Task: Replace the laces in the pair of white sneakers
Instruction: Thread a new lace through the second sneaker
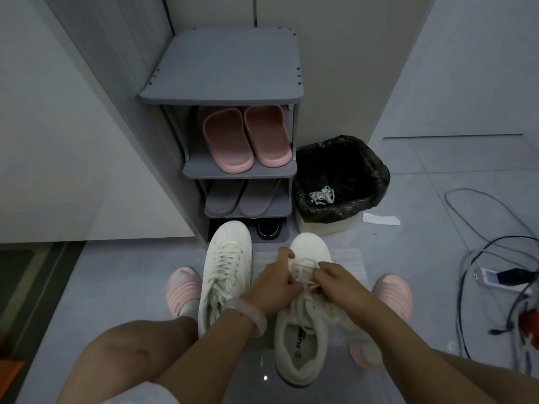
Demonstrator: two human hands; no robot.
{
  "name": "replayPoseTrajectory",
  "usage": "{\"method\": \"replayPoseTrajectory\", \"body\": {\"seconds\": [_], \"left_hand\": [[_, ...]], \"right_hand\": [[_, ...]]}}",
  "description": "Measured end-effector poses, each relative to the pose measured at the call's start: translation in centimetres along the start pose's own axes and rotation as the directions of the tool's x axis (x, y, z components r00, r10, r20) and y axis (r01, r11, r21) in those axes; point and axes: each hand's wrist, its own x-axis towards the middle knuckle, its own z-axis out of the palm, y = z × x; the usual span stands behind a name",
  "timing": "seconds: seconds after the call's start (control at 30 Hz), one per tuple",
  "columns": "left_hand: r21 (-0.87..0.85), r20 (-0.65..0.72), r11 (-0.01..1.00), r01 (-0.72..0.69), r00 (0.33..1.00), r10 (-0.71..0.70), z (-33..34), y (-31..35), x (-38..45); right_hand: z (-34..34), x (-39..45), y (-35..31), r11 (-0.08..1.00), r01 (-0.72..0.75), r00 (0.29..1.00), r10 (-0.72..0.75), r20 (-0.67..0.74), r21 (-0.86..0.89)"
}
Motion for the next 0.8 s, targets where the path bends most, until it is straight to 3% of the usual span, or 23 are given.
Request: {"method": "replayPoseTrajectory", "body": {"seconds": [0.07, 0.13, 0.3, 0.4, 0.63, 0.8], "left_hand": [[0.016, 0.052, 1.0, 0.019, 0.998, -0.02, -0.2, 0.0, 0.0], [0.048, -0.008, 0.998, 0.044, 0.999, -0.044, -0.3, 0.0, -0.1], [0.33, -0.168, 0.941, 0.077, 0.986, -0.021, 0.3, 0.5, -0.2], [0.413, -0.198, 0.908, 0.073, 0.98, 0.012, 0.8, 0.6, 0.1], [0.333, -0.345, 0.925, 0.182, 0.937, -0.061, 0.6, 0.0, 0.2], [0.325, -0.352, 0.924, 0.202, 0.933, -0.081, 0.6, -0.2, 0.0]], "right_hand": [[0.0, 0.3, 0.3, 0.986, 0.04, 0.99, -0.06, -0.124, -0.16], [0.2, 0.5, 0.5, 0.926, 0.078, 0.968, -0.158, -0.193, -0.37], [1.7, 0.6, 0.6, 0.703, 0.066, 0.933, -0.295, -0.205, -0.709], [1.8, 0.7, 0.4, 0.637, 0.096, 0.922, -0.346, -0.172, -0.765], [1.1, -0.8, 0.3, 0.556, 0.205, 0.892, -0.446, -0.081, -0.805], [1.1, -1.1, 0.3, 0.51, 0.198, 0.888, -0.455, -0.067, -0.837]]}}
